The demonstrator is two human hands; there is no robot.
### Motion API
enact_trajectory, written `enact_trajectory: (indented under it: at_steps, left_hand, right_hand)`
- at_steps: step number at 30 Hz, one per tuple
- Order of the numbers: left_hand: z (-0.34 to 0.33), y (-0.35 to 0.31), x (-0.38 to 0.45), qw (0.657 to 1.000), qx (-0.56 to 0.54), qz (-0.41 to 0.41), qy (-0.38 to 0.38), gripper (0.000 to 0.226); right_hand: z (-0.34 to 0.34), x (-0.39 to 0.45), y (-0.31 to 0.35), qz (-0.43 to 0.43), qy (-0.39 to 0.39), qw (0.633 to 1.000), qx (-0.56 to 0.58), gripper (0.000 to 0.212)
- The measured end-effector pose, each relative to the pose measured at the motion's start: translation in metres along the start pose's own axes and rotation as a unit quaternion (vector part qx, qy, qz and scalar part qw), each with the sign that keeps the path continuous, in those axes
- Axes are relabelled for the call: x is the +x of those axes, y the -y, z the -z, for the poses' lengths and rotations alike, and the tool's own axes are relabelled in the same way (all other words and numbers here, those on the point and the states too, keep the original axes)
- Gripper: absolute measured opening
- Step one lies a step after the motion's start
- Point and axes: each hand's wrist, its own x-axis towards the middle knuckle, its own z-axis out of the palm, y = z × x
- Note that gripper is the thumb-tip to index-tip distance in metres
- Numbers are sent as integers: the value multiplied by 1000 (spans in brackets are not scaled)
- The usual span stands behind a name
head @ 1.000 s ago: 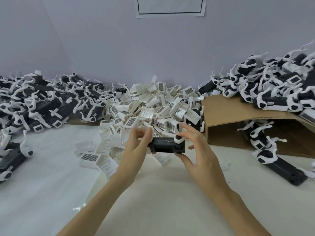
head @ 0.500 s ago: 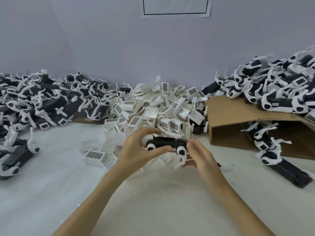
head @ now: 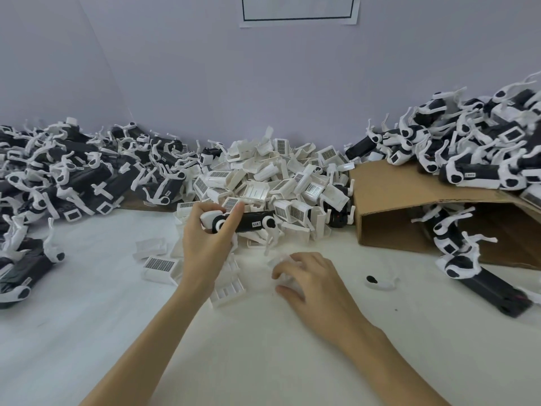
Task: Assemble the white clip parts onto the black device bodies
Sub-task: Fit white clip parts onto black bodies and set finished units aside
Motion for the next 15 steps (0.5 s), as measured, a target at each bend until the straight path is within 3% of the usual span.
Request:
enact_trajectory:
  at_steps: [2,5,11,15]
  left_hand:
    - [1,2,0,1000,-2,2,0,49]
    - [0,4,-1,1000,-26,13,10,47]
    - [-9,8,-12,997,-39,35,52,49]
    - [-17,9,-23,994,-37,52,84,53]
  right_hand:
    - [8,-1,-3,-44,-23,996,77,21]
    - [23,-4,-9,-118,-69,959,249,30]
    - [36,-2,-18,-194,-110,877,424,39]
    - [41,0,-18,-227,-148,823,500,32]
